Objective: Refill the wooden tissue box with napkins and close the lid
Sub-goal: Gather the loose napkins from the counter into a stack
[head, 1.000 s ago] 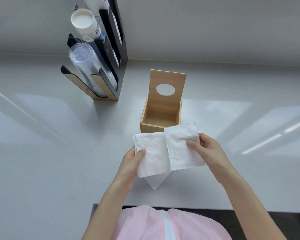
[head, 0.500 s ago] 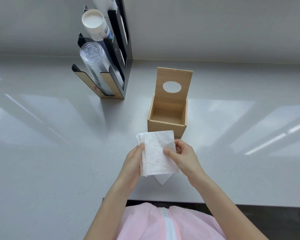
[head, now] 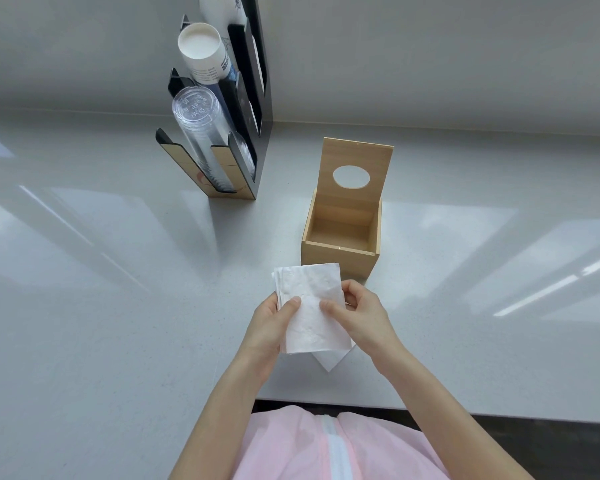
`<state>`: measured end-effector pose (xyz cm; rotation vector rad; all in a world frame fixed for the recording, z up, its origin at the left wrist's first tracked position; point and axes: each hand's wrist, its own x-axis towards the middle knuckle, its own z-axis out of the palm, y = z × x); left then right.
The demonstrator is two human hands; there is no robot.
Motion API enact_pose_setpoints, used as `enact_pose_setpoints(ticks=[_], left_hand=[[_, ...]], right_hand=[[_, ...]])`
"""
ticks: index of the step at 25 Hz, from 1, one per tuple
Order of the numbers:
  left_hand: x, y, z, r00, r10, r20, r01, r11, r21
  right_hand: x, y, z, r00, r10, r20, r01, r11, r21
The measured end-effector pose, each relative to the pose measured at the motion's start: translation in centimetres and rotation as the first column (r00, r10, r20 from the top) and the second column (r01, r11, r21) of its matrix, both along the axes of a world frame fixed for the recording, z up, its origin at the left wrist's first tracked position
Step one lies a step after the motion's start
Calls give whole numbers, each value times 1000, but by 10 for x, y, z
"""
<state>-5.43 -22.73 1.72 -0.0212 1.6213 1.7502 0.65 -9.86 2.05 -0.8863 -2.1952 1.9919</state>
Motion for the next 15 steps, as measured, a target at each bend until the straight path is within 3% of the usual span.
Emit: enact_pose_setpoints(ticks=[5,7,10,13,15], left_hand=[[-2,-3,-3,999,36,-11,-36,999,-1],[-5,-6,-4,997,71,8,-71,997,5],[-7,-10,-6,995,100,29,-101,995,12],[-8,-12,-6,992,116,42,-116,993,5],[-8,-13,-6,991,126,50,-126,992,2]], right_hand=[[0,11,-4,997,-70,11,70,997,-32],[1,17,-11,995,-94,45,89,990,105],[3,20,-28,963,36,266,-170,848,502],[-1,15,-40,885,95,455,-397,666,632],[-6,15,-43,869,88,487,-426,635,645]])
